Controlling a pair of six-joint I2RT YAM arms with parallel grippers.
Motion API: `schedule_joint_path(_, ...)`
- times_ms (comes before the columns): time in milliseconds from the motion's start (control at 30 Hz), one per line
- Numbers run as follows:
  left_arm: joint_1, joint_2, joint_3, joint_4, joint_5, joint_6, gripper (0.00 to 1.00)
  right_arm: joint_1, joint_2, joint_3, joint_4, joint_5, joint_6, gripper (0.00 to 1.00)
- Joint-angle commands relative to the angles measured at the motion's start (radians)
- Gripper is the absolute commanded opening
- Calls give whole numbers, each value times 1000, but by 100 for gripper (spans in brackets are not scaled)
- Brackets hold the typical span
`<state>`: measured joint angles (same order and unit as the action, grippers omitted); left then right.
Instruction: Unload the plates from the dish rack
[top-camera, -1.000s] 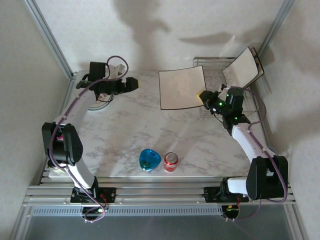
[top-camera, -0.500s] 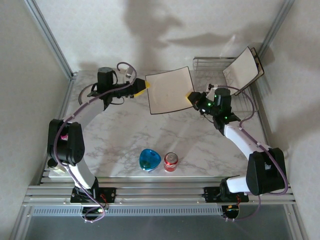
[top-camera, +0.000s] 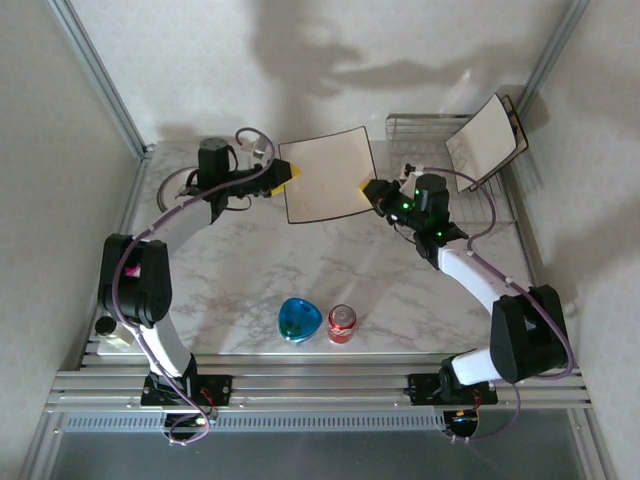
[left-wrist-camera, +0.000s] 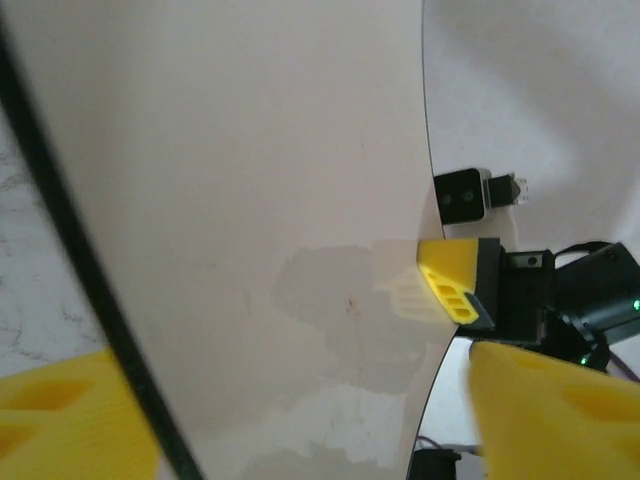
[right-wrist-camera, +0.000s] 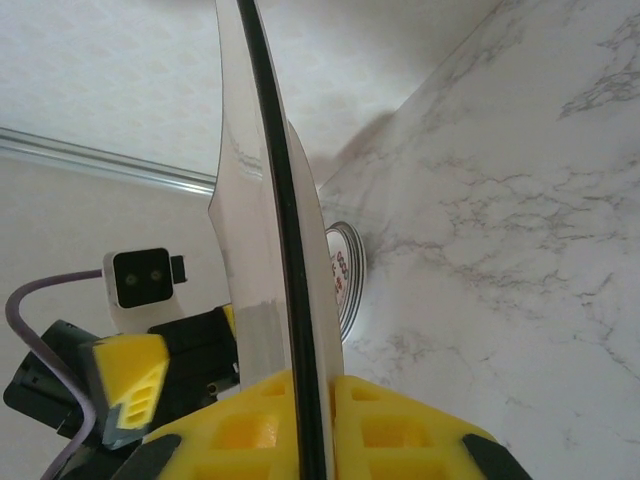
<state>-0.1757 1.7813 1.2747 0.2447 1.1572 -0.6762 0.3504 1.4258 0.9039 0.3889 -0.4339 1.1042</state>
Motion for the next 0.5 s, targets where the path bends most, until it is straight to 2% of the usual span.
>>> schedule_joint_path(0,-15,13,-11,84,31,-31,54,19,-6,86,239,-9,34,0)
schedule_joint_path(100,-16,12,-17,94,36,-50,34,25,13,89,254,-7,40,0)
schedule_joint_path(367,-16,7,-24,134,36,-62,0,43,46,96,265,-13,45,0)
schedule_joint_path(467,-16,4,-28,141,37,-66,0,45,57,98,259,-15,46,0)
